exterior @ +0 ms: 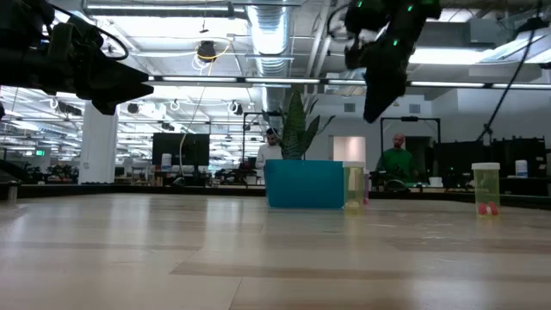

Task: Pick and place pill bottles into a basket
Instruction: Put the pink pill bottle into the blue container

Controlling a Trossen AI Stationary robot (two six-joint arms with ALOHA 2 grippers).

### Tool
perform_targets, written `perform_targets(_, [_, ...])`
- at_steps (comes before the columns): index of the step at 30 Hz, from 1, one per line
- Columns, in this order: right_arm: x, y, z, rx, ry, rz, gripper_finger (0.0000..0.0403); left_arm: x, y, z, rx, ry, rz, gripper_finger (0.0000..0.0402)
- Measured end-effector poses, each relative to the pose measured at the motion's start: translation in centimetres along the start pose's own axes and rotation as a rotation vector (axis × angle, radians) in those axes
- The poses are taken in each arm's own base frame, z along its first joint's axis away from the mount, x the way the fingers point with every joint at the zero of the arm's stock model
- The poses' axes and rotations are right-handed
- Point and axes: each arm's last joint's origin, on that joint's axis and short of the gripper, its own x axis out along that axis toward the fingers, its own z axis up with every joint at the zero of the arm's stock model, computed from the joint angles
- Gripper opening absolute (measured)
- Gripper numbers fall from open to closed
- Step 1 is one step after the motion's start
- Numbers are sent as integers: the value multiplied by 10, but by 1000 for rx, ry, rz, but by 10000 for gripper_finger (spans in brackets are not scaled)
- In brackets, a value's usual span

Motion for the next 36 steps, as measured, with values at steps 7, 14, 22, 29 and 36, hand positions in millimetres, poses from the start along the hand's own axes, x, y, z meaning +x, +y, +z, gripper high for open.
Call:
perform_targets(7, [33, -3, 8, -114, 108, -3, 306, 0, 0, 0, 0, 0, 0, 188])
perform_targets(14, [52, 2, 15, -199, 158, 0, 342, 0, 0, 0, 0, 0, 0, 188])
perform_targets(22, [77, -2, 15, -221, 238, -18, 329, 0, 0, 0, 0, 0, 0, 188])
perform_targets(29, [91, -7, 14, -211, 273, -16, 325, 0, 0, 0, 0, 0, 0, 188])
perform_targets(36, [92, -7, 16, -214, 246, -1, 319, 0, 0, 0, 0, 0, 0, 188])
